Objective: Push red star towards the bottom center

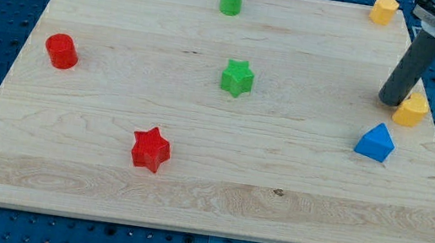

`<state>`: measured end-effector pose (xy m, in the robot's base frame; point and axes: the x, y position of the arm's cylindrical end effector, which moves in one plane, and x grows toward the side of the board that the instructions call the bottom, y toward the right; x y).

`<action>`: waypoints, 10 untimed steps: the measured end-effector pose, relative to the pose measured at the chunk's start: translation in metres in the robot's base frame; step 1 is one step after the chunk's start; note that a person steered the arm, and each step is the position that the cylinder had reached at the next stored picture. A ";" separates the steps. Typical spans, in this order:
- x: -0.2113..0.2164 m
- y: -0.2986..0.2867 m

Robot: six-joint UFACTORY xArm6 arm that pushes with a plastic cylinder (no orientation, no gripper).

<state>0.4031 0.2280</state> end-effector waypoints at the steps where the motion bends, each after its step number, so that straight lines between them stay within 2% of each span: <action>1: -0.013 -0.043; 2: -0.013 -0.078; 3: 0.009 -0.088; 4: 0.038 -0.135; 5: 0.060 -0.196; 7: 0.071 -0.328; 8: 0.096 -0.375; 10: 0.131 -0.347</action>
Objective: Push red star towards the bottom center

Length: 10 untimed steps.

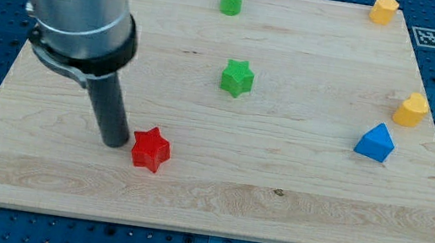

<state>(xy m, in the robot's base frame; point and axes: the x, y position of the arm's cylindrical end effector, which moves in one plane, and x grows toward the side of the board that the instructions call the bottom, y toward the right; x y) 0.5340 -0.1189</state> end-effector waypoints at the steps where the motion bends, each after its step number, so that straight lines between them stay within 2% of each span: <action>1: 0.006 0.029; 3: 0.018 0.083; 4: 0.018 0.090; 6: -0.011 0.095; 10: -0.019 0.102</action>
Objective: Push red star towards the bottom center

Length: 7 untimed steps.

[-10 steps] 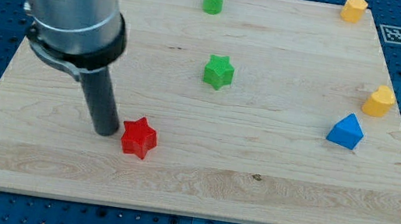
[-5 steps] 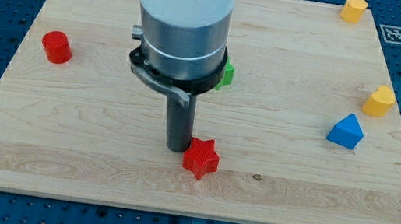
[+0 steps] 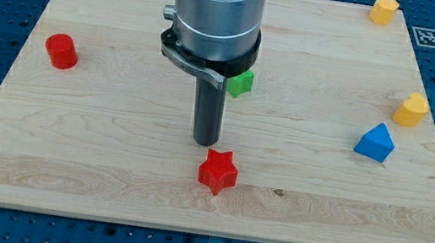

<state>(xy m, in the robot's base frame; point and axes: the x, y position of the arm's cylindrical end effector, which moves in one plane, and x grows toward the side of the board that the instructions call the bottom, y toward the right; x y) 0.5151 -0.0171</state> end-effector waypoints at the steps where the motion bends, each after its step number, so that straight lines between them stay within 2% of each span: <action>1: 0.025 0.002; 2: 0.032 0.006; 3: 0.018 0.006; 7: 0.040 0.009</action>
